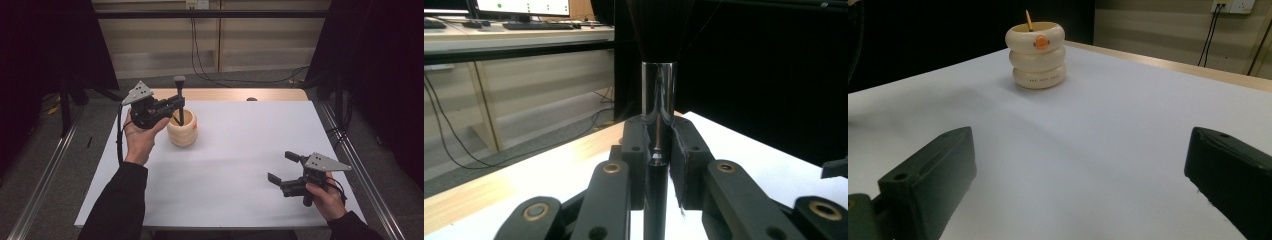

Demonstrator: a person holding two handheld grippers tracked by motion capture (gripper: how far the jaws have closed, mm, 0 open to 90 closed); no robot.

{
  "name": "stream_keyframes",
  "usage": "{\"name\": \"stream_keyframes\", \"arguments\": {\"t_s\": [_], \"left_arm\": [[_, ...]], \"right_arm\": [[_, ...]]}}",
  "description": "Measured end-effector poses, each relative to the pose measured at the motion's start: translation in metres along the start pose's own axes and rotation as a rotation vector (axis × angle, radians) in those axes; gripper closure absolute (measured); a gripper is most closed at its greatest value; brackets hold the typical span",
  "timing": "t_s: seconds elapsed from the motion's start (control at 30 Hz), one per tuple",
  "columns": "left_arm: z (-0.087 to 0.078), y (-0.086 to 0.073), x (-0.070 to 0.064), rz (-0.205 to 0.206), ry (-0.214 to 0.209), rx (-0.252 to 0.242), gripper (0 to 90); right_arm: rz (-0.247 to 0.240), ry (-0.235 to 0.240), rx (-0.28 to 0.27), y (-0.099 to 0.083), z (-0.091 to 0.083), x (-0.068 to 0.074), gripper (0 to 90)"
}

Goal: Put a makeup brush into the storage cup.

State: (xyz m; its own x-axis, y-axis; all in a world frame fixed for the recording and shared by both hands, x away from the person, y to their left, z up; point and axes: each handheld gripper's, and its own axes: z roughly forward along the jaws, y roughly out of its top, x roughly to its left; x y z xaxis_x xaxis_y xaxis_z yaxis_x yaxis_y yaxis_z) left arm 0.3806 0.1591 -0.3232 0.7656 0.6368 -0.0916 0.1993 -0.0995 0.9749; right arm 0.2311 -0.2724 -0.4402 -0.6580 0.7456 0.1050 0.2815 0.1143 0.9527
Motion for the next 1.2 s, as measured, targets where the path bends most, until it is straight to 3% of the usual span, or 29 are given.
{"name": "stream_keyframes", "arguments": {"t_s": [0.3,0.73,0.93,0.97,1.0,1.03,1.2], "left_arm": [[0.01,-0.004,0.014,-0.01,0.035,0.016,78.7],[0.026,-0.018,0.02,-0.02,0.045,0.018,78.7],[0.03,-0.025,0.026,-0.033,0.077,0.029,78.7],[0.031,-0.026,0.028,-0.03,0.067,0.023,78.7],[0.031,-0.027,0.027,-0.028,0.096,0.029,78.7],[0.031,-0.028,0.029,-0.024,0.083,0.028,78.7],[0.034,-0.035,0.031,-0.026,0.101,0.041,78.6]], "right_arm": [[-0.006,-0.017,-0.014,0.0,0.001,0.002,0.2],[-0.001,-0.015,-0.008,-0.002,0.001,0.002,0.3],[0.006,-0.01,-0.007,-0.002,0.002,0.001,0.3],[0.004,-0.012,-0.006,-0.002,0.002,0.001,0.4],[0.006,-0.011,-0.006,-0.002,0.001,0.001,0.5],[0.008,-0.009,-0.009,-0.002,0.001,0.001,0.5],[0.01,-0.007,-0.007,-0.002,0.002,0.001,0.3]]}}
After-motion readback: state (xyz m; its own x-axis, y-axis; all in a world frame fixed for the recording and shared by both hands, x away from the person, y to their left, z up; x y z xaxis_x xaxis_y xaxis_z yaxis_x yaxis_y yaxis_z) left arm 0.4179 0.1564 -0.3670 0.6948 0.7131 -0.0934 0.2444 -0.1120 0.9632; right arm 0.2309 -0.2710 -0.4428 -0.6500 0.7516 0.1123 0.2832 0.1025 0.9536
